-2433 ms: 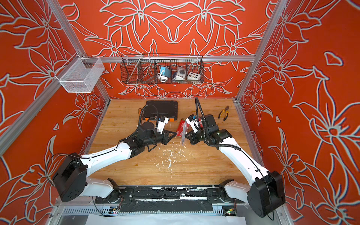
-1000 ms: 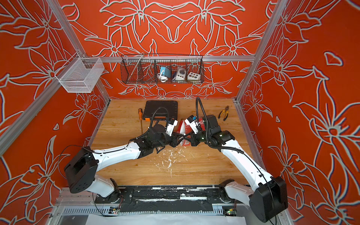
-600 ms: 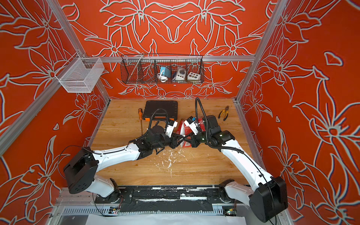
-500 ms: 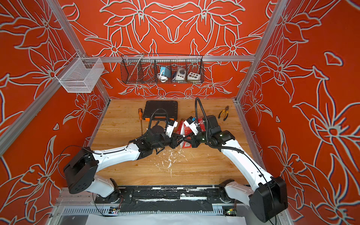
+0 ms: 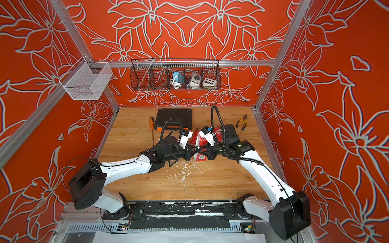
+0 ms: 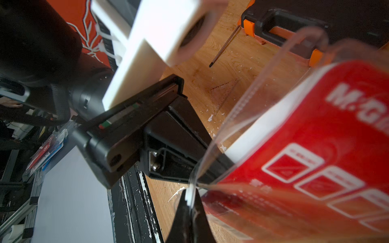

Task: Open the ruler set and take out the ruler
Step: Take out the ruler from the ruler set bag.

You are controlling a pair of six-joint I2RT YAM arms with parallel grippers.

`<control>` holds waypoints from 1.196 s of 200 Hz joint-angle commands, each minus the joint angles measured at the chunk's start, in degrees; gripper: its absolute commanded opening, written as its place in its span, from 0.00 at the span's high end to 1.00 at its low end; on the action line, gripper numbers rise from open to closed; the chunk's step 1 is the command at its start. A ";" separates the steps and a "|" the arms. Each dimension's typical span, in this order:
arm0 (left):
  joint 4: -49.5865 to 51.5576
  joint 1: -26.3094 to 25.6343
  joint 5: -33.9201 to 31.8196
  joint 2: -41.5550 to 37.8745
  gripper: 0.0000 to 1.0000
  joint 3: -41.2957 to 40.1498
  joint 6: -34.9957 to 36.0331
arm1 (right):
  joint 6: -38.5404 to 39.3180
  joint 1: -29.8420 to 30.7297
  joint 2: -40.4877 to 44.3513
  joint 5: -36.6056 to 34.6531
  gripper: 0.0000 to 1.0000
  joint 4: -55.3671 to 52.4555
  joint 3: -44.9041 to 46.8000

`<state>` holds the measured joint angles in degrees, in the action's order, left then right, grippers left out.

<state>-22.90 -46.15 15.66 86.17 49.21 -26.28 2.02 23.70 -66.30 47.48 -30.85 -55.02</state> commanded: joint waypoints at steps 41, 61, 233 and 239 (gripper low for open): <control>3.56 -0.27 -4.84 -4.40 1.00 -0.08 2.49 | 2.51 -0.94 0.00 1.98 1.00 -1.23 -2.55; 3.80 -0.26 -5.23 -5.20 1.00 -0.17 2.72 | 2.54 -1.03 0.12 2.00 1.00 -1.27 -2.63; 3.97 -0.26 -5.75 -4.15 1.00 4.23 0.98 | 2.02 -0.90 -1.73 0.17 1.00 0.16 -0.71; 4.44 -0.26 -5.82 -4.23 1.00 4.58 1.06 | 1.98 -0.88 -1.74 -0.26 1.00 0.18 -0.70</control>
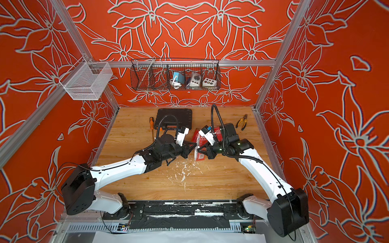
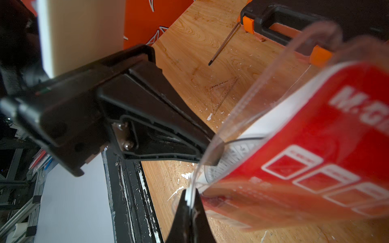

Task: Open the ruler set and take out the ruler
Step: Take out the ruler from the ruler set bag.

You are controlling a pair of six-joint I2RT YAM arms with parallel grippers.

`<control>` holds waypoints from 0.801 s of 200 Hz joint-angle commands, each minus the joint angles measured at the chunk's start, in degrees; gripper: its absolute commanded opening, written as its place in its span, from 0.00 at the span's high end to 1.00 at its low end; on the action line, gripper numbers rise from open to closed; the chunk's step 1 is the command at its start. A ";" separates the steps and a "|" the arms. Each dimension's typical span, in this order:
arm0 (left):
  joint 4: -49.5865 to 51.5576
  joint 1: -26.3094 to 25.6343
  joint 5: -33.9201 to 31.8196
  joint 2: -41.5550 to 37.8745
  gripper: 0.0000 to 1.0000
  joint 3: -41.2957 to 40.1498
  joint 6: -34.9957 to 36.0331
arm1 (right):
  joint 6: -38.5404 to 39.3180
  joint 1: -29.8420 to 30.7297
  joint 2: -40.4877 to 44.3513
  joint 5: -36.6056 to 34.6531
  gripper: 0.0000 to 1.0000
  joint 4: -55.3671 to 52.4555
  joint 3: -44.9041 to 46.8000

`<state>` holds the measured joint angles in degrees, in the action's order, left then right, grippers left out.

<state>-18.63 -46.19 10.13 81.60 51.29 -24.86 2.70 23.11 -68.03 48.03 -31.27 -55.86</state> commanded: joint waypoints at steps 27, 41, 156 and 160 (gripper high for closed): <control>3.90 -0.21 -2.16 -1.35 1.00 2.97 1.16 | 0.47 -0.27 0.48 -4.36 1.00 0.72 0.31; 6.33 0.18 -3.34 -3.13 1.00 2.44 2.22 | -0.09 -0.35 0.87 -7.24 1.00 0.94 0.47; 14.21 17.84 13.30 -14.32 1.00 -5.89 5.09 | -1.05 -1.59 1.27 -12.17 1.00 1.36 0.84; 14.08 18.35 14.35 -13.92 1.00 -6.28 5.17 | -1.03 -1.58 1.28 -12.24 1.00 1.34 0.84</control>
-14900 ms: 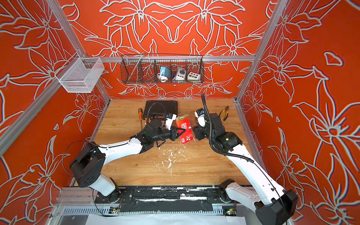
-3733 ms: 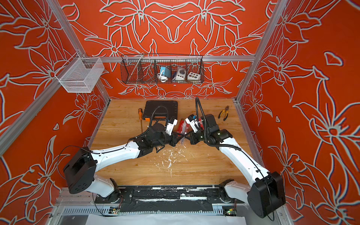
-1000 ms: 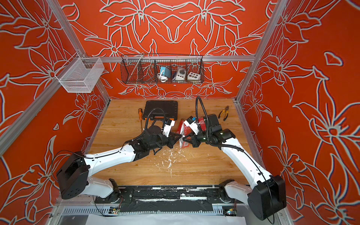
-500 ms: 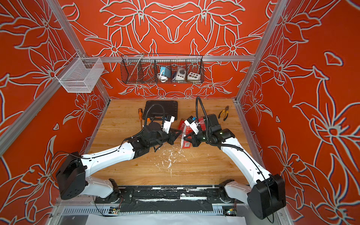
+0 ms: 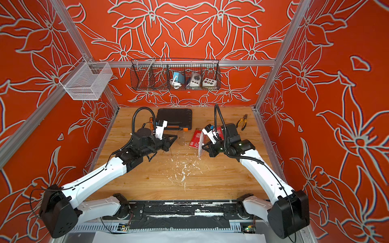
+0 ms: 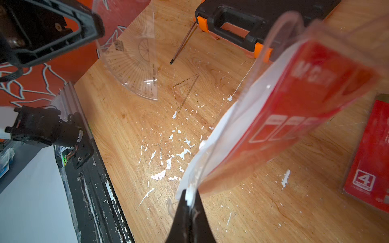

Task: Open the ruler set and take out the ruler
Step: Take out the ruler from the ruler set bag, then place the ruler at the center of the board.

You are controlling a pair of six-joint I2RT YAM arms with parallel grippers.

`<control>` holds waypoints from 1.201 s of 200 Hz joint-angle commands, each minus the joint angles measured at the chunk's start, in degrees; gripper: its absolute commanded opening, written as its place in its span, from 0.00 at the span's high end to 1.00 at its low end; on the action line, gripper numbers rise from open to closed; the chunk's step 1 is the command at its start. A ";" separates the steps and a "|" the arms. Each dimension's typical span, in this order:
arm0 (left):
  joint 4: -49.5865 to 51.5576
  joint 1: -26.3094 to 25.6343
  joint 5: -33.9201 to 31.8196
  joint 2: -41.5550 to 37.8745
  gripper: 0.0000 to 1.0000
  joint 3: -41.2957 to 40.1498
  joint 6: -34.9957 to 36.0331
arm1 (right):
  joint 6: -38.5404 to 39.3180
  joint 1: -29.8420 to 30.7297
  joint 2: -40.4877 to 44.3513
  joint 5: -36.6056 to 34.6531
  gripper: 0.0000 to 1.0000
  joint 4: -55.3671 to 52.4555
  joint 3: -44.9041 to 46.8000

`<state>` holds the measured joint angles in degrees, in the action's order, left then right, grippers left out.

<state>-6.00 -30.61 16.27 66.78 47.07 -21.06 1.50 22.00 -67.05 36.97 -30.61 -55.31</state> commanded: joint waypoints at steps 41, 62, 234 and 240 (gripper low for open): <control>-4.61 8.75 17.01 7.34 1.00 -6.52 -0.89 | 0.18 -0.64 0.36 -1.20 1.00 0.49 0.29; -6.77 11.03 18.49 11.11 1.00 -7.63 -1.63 | 0.10 -0.64 0.34 -1.07 1.00 0.72 0.39; -20.08 15.82 23.10 34.57 0.97 -5.86 -7.41 | 0.36 -0.91 -0.75 -0.32 1.00 0.79 0.55; -20.34 15.84 23.11 34.94 0.95 -5.77 -7.44 | 0.33 -0.92 -0.73 -0.32 1.00 0.81 0.47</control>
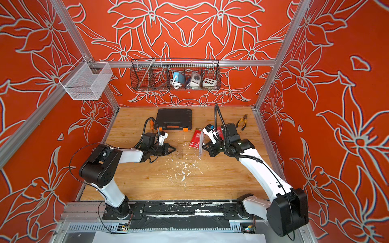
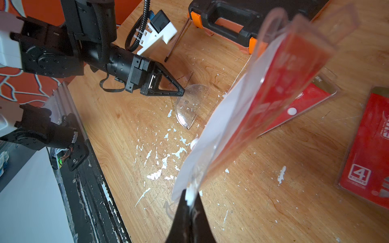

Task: Open the ruler set and take out the ruler
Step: Place the ruler at the center of the board.

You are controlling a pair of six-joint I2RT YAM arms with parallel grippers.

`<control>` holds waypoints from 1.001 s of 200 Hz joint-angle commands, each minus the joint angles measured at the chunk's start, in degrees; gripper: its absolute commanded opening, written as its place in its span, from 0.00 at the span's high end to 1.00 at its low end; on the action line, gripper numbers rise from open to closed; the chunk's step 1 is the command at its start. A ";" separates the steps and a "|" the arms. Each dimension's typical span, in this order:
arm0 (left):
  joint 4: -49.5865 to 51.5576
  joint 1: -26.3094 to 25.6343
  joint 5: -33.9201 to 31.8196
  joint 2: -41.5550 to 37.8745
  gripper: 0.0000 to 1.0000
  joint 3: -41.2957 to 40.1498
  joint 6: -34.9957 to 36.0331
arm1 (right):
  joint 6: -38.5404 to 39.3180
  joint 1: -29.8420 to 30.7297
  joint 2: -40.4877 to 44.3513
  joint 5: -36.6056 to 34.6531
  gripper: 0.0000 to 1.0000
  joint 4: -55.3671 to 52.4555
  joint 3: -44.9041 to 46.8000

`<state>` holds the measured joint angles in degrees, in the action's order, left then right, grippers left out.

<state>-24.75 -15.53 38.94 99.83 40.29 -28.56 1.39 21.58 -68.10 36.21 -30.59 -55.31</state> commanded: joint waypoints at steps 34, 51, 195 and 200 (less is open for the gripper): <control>-2.37 0.84 -0.04 3.62 0.90 1.22 -0.20 | 0.46 -0.49 0.49 0.44 1.00 0.68 0.55; -1.49 0.85 -0.49 4.13 0.85 2.10 0.48 | 0.43 -0.50 0.59 0.49 1.00 0.68 0.55; 4.05 -9.67 -13.38 -18.32 0.74 1.22 -1.12 | -0.38 -0.49 -0.51 1.36 1.00 1.63 0.73; 4.03 -11.23 -14.49 -19.49 0.75 1.50 -1.36 | -0.57 -0.53 -0.54 1.56 1.00 1.83 0.81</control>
<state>-20.67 -20.71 30.41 86.13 41.87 -28.47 1.08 21.58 -68.27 36.45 -30.35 -55.31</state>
